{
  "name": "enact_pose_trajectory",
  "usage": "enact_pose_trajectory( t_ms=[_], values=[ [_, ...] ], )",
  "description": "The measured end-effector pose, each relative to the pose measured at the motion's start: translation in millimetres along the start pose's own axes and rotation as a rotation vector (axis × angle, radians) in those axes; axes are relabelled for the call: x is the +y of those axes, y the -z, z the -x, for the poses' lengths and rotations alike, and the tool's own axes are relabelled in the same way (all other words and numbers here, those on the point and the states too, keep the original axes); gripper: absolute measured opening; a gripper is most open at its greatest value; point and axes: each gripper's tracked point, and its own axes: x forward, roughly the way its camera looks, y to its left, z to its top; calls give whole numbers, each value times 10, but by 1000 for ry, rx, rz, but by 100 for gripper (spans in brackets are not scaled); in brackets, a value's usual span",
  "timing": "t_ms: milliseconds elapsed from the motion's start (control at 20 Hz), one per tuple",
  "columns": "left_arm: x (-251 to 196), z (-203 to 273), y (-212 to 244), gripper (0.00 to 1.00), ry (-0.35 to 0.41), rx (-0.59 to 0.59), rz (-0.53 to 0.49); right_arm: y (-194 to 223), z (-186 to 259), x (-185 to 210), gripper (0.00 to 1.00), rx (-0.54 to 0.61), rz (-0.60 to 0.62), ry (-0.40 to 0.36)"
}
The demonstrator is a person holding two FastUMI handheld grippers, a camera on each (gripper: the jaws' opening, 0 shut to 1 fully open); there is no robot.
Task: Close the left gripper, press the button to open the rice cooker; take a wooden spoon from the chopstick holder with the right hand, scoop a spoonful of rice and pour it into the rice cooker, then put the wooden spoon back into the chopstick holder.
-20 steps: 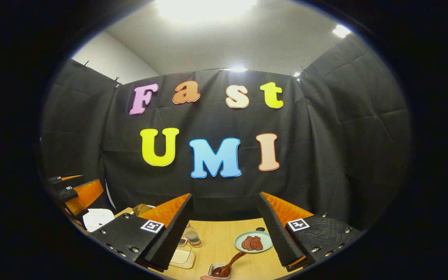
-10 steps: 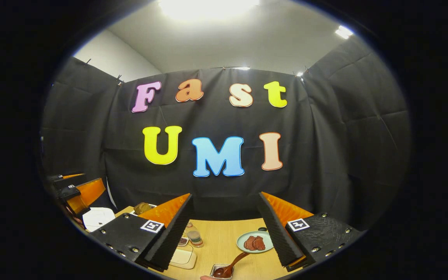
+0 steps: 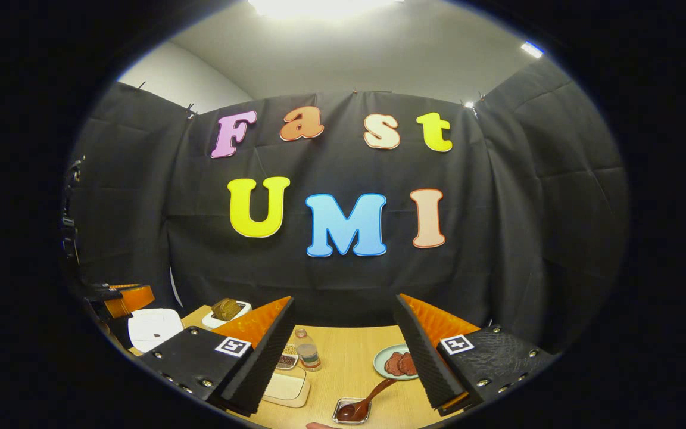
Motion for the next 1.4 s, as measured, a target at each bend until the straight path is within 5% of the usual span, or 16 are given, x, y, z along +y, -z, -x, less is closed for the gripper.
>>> enact_pose_trajectory(
  t_ms=[100,650,1100,1400],
  values=[
    [265,-86,235,10,2,63,83,52,-41,55,99,14,5,-10],
    [2019,-373,1128,9,-218,336,325,363,-247,172,99,95,11,-34],
    [2237,-722,1742,10,-306,452,276,476,-373,120,100,139,22,-7],
    [2265,-706,1185,10,-329,326,205,453,-395,153,99,131,24,-29]
  ],
)
